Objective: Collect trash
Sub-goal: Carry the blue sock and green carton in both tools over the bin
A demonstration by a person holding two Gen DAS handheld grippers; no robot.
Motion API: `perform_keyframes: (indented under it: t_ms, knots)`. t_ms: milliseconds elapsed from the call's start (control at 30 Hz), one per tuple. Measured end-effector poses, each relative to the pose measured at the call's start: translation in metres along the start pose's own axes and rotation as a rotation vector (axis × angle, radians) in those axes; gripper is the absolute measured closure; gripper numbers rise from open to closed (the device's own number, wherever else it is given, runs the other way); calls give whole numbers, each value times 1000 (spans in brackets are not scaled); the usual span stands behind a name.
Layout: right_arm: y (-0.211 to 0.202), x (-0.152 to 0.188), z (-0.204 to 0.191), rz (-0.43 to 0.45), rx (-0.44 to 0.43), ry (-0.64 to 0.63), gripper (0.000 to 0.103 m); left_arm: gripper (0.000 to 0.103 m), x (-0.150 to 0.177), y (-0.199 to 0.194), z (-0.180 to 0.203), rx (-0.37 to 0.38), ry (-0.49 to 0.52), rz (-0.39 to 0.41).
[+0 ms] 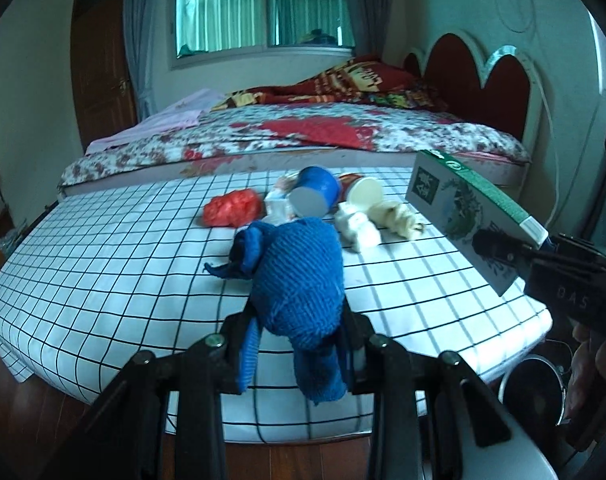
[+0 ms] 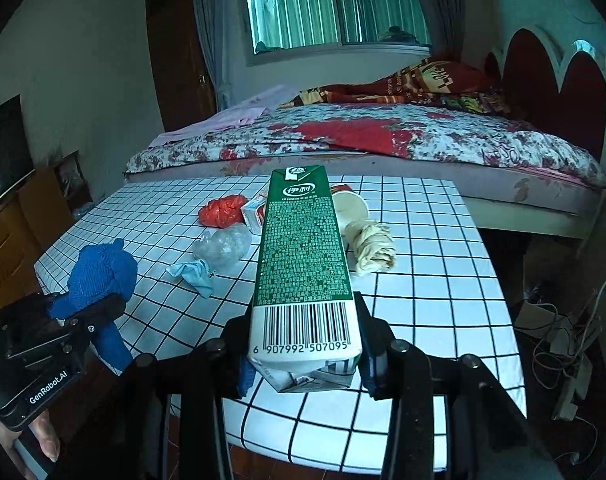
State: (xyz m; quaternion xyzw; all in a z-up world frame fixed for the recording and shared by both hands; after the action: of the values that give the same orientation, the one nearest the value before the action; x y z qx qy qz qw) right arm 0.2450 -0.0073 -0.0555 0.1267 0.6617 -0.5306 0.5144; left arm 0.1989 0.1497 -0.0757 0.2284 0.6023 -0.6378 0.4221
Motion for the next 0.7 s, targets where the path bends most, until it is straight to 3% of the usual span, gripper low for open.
perform_keyframes:
  t_ms: [700]
  knots:
    - [-101, 51, 82, 20, 178, 104, 61, 69, 21, -37, 119, 189, 130, 14]
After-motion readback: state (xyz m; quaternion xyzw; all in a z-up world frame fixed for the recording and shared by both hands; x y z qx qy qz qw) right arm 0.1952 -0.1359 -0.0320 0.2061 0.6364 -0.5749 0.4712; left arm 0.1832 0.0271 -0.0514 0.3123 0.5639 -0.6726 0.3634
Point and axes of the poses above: each gripper's, at about its wrist camera, not at the fingertips, and y roughly the way its jaws point, z to its right, x to its underside, the point moved 10 cm from there along y, roughly the way its jaws point, and after that the axes turned 12 degrees about -y, right-handed, at the moved point
